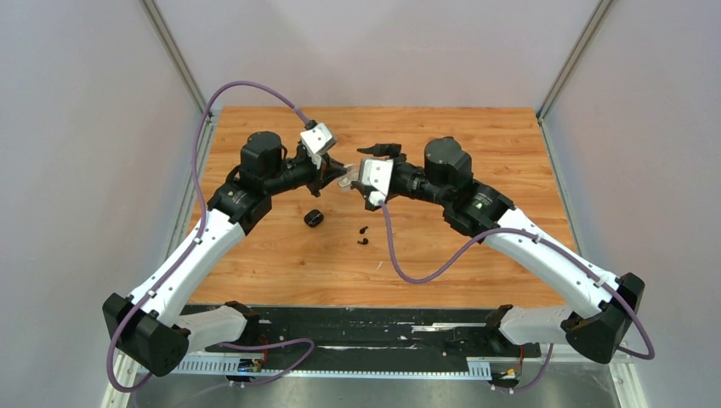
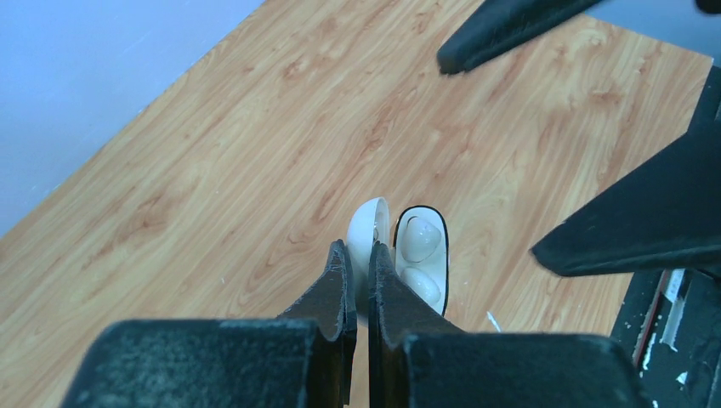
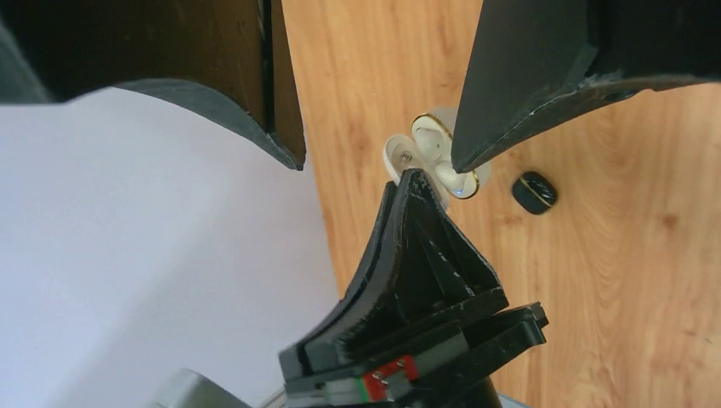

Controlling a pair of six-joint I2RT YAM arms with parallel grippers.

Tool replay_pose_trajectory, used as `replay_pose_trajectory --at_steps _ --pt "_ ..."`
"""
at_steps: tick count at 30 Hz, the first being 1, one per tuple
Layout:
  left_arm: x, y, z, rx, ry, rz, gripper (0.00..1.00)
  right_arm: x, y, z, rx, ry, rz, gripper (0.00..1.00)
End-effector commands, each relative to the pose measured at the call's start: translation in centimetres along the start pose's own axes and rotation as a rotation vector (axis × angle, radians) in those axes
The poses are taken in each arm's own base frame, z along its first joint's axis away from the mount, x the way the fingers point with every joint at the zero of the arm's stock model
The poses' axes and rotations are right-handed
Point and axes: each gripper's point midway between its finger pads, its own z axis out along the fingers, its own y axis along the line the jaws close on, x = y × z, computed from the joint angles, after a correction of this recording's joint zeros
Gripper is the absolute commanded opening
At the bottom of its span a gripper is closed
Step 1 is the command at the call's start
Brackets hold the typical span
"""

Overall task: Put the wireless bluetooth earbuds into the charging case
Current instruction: Pass from the left arm to the right

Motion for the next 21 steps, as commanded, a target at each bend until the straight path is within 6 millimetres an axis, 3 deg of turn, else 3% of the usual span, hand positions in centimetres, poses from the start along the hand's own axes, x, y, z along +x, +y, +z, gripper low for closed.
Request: replay_pose_trajectory --at_steps 1,4,7,10,15,21 --pt "-1.7 0.2 -0.8 -0.018 -0.048 0.090 0.00 -1.7 0.3 -2.1 0.003 -0.027 0.354 0.69" --pt "-1.8 0.0 -1.3 -0.011 -0.054 0.133 0.00 -0.8 1.4 -3.0 -0.027 -0.003 0.548 0.70" --pt "-1.9 -0.7 -1.7 0.025 -0.076 0.203 0.00 -0.1 3.1 -3.7 -0.160 -0.004 0.668 0.64" --pt "-2.7 -2.2 -2.5 0.096 -0.132 0.305 0.00 0.9 3.8 -4.3 -0.246 0.002 0.722 0.59" --pt "-3.6 -4.7 -3.4 0.220 -0.203 0.419 0.00 2.1 4.3 -4.0 -0.334 0.010 0.777 0.61" --pt "-4.8 -5.2 -3.5 0.248 -0.243 0.407 0.00 1.2 5.2 -2.8 -0.459 -0.081 0.800 0.65"
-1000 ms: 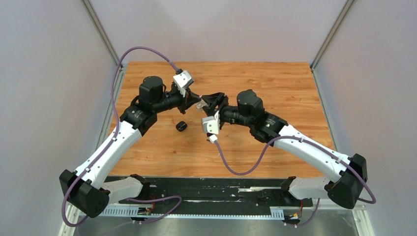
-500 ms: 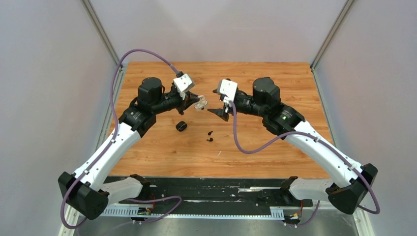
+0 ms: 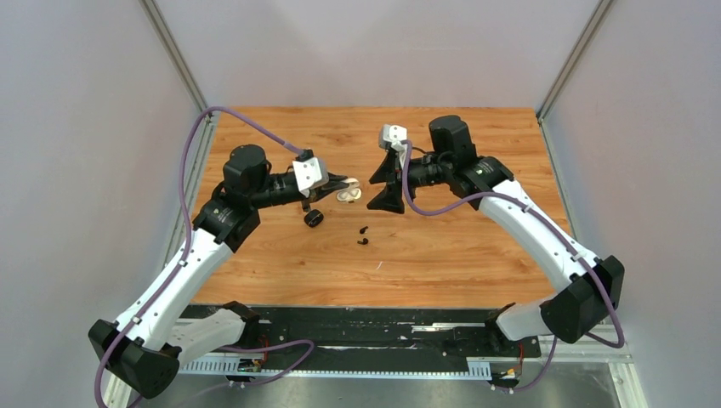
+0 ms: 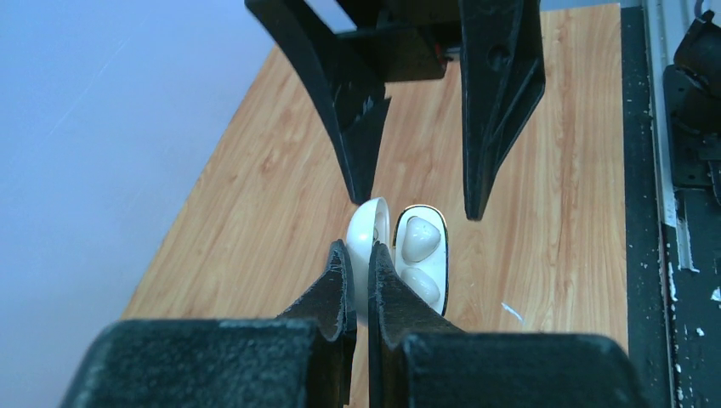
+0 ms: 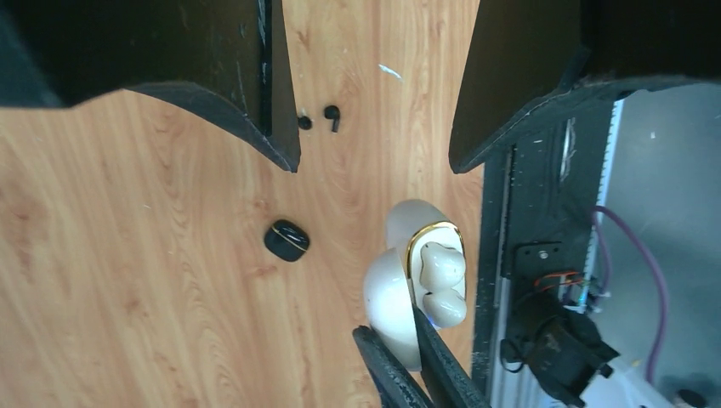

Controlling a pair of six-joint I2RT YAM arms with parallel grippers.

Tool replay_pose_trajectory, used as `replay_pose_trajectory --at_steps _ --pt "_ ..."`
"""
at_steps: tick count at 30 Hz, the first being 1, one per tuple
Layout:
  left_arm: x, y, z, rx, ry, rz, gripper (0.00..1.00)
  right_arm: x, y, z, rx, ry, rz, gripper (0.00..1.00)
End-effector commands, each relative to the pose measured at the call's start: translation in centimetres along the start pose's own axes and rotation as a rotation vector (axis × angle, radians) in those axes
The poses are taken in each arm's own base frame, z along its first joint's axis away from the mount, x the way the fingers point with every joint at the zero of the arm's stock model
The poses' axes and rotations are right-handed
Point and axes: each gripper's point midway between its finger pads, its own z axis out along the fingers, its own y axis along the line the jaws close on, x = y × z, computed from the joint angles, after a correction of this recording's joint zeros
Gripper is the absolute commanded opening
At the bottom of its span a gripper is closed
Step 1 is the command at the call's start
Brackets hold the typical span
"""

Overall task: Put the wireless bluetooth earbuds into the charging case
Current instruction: Pass from the left arm to the right

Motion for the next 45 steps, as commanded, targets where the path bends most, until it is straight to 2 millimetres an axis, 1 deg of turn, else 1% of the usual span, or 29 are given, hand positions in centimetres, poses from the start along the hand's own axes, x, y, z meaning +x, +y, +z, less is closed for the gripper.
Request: replay_pose_trajectory --at_steps 1,5,8,12,18,22,29,38,39,41,45 --pt "-3.1 0.3 -0.1 0.013 -0.097 0.088 0.00 -2.5 2.2 0.3 -0.165 -0.084 -0.014 0.65" --pt "-3.5 1.3 -0.2 -0.047 -0.112 0.108 0.00 -3.3 2.1 0.8 -0.192 -0.113 -0.007 0.65" --pt "-3.7 1.5 -0.1 -0.058 -0.122 0.109 0.00 -3.8 1.9 1.1 -0.208 -0.131 0.028 0.63" --pt "-3.4 1.8 0.1 -0.068 -0.119 0.079 0.00 -4.4 1.9 1.3 -0.222 -0.147 0.064 0.62" --pt "-2.9 2.3 0.8 -0.088 -0.117 -0.038 0.00 -5.3 1.6 1.5 -0.216 -0.170 0.103 0.61" --pt "-3.2 2.6 1.1 -0.091 -0.138 -0.074 0.00 -5.6 1.4 1.5 -0.213 -0.178 0.121 0.60" --pt "-3.2 2.8 1.1 -0.108 -0.136 -0.091 0.00 -5.0 1.3 1.9 -0.208 -0.168 0.158 0.47" --pt "-3.0 2.6 1.1 -0.101 -0.129 -0.092 0.00 -4.8 0.5 1.9 -0.186 -0.168 0.202 0.38" --pt "-3.0 2.7 1.1 -0.102 -0.129 -0.090 0.00 -4.8 0.5 1.8 -0.187 -0.167 0.231 0.36" --pt "-3.0 2.7 1.1 -0.103 -0.128 -0.089 0.00 -4.7 0.3 1.7 -0.194 -0.169 0.252 0.32" --pt "-2.7 2.8 1.1 -0.107 -0.118 -0.074 0.00 -4.3 0.1 1.6 -0.200 -0.168 0.259 0.19"
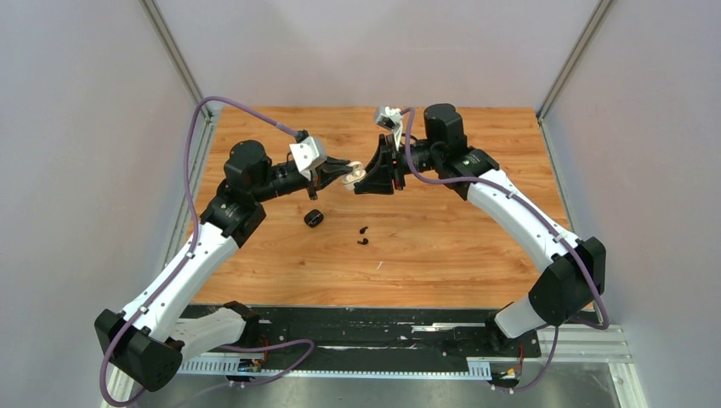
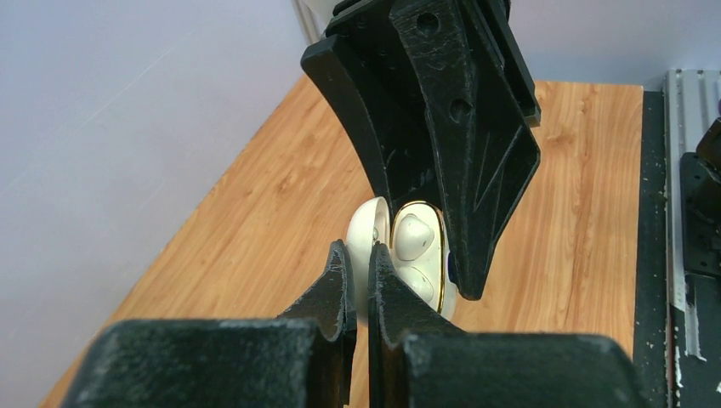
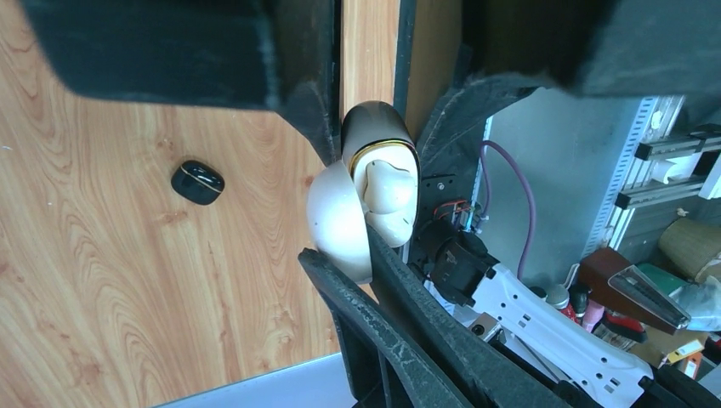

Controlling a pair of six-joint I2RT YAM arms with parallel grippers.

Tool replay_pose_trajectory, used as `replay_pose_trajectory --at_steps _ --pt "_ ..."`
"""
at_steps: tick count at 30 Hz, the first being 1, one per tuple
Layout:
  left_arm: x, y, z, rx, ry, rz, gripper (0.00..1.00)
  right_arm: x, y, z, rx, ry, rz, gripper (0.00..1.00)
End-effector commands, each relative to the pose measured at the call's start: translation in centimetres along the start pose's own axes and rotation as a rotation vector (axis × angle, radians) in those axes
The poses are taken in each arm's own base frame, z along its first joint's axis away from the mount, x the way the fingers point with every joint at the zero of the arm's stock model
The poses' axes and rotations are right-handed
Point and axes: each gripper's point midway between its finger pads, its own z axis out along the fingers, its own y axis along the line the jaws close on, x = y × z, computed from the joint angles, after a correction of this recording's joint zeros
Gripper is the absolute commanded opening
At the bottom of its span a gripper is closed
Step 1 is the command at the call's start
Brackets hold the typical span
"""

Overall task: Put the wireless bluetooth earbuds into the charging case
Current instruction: Pass from the left arm to the right, then close the charging case with the earbuds at the corner of the board.

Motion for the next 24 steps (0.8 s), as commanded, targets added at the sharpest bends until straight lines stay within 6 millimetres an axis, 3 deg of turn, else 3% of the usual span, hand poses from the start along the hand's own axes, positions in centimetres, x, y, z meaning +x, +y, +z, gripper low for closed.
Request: replay_pose_trajectory --at_steps 1,3,7,12,15,18,24 --pt "-1.0 0.3 -0.2 -0.015 -0.025 0.039 0.00 -1.1 0.0 -0.3 -0.017 -0.030 -0.017 0.17" --pt "-1.2 0.7 -0.3 -0.031 -0.025 0.064 0.04 -0.8 -0.2 -0.3 -0.015 -0.027 -0.004 0.09" --pt "-1.4 0.9 -0.4 -0.032 0.002 0.087 0.22 -0.5 -0.3 -0.3 -0.020 -0.024 0.005 0.02" --pt "-3.6 1.4 -1.0 -0.041 0.011 0.095 0.61 -0.5 -0.8 -0.3 -0.014 -0.023 0.006 0.00" --pt "-4.7 1.0 -1.2 0.020 0.011 0.051 0.78 -0.4 -1.1 -0.3 -0.008 -0.023 0.000 0.00" --pt "-5.0 -1.2 -1.6 0.170 0.044 -0.047 0.84 -0.5 -1.2 -0.3 -0.007 -0.025 -0.017 0.00" --pt "-2.0 -2.6 -0.9 0.258 0.090 -0.167 0.89 -1.0 -0.8 -0.4 -0.022 -0.027 -0.090 0.00"
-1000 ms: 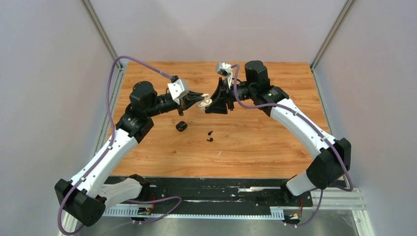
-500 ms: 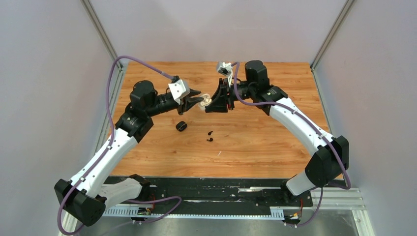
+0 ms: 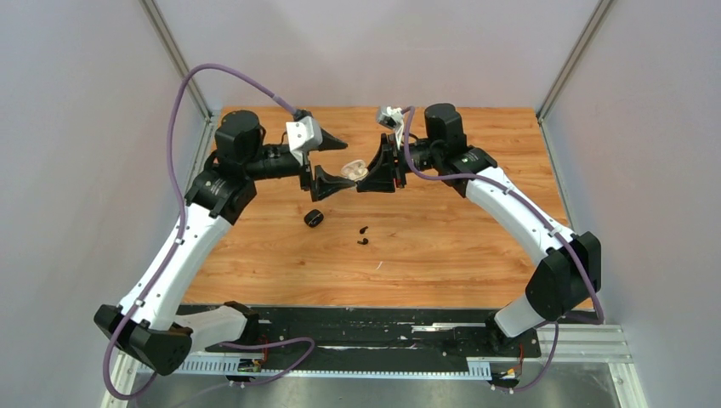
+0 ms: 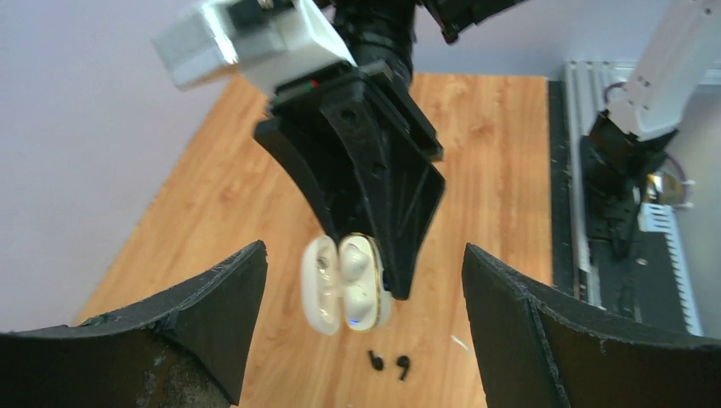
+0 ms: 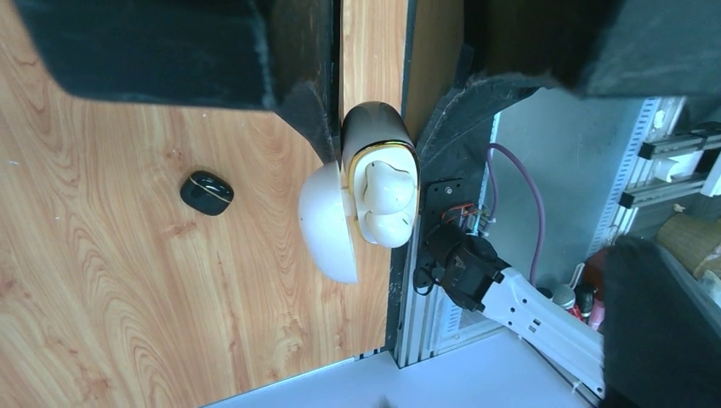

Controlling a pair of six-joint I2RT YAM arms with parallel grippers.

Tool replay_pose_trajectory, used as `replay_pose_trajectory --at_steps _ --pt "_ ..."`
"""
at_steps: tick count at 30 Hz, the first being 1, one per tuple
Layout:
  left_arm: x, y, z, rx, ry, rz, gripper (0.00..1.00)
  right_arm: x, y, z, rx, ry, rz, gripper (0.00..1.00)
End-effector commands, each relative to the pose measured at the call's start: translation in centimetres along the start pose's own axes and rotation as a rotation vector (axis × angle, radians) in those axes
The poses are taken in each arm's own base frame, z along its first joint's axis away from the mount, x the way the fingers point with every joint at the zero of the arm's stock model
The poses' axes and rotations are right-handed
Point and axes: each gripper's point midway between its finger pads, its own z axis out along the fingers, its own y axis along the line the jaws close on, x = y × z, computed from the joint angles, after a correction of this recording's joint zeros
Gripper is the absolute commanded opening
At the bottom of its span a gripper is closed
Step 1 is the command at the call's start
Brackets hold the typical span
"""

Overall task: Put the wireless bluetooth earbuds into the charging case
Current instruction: Close the charging case with the earbuds at the corner of the board.

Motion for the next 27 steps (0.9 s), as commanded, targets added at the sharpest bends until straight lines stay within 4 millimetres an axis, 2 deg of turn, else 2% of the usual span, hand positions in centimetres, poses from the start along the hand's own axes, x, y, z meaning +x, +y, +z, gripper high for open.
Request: replay_pose_trajectory --at_steps 1,6,14,22,24,27 --pt "3.1 -2.0 0.6 0.113 0.053 -0.139 0.90 -1.9 0.6 -0.3 -0.025 -0.031 -0.137 0.00" --pt "4.6 -1.6 1.4 0.145 0.090 -0.156 0.90 -2.3 0.7 -0.4 -0.027 -0.033 -0.172 0.00" --pt "4.2 -2.3 1.2 0.173 0.067 -0.136 0.88 -2.2 -0.1 -0.3 0.019 -0.032 -0.156 0.00" --pt "3.7 -4.2 0.9 0.216 0.053 -0.130 0.85 -2.0 -1.2 0.0 0.054 -0.037 -0.090 0.00" --pt "3.8 -4.1 0.8 0.202 0.055 -0.121 0.85 -1.9 -1.3 0.0 0.053 -0.035 -0.088 0.00" --pt "3.8 -2.6 0.5 0.105 0.077 -0.077 0.86 -1.0 -1.7 -0.4 0.085 -0.026 -0.062 0.00"
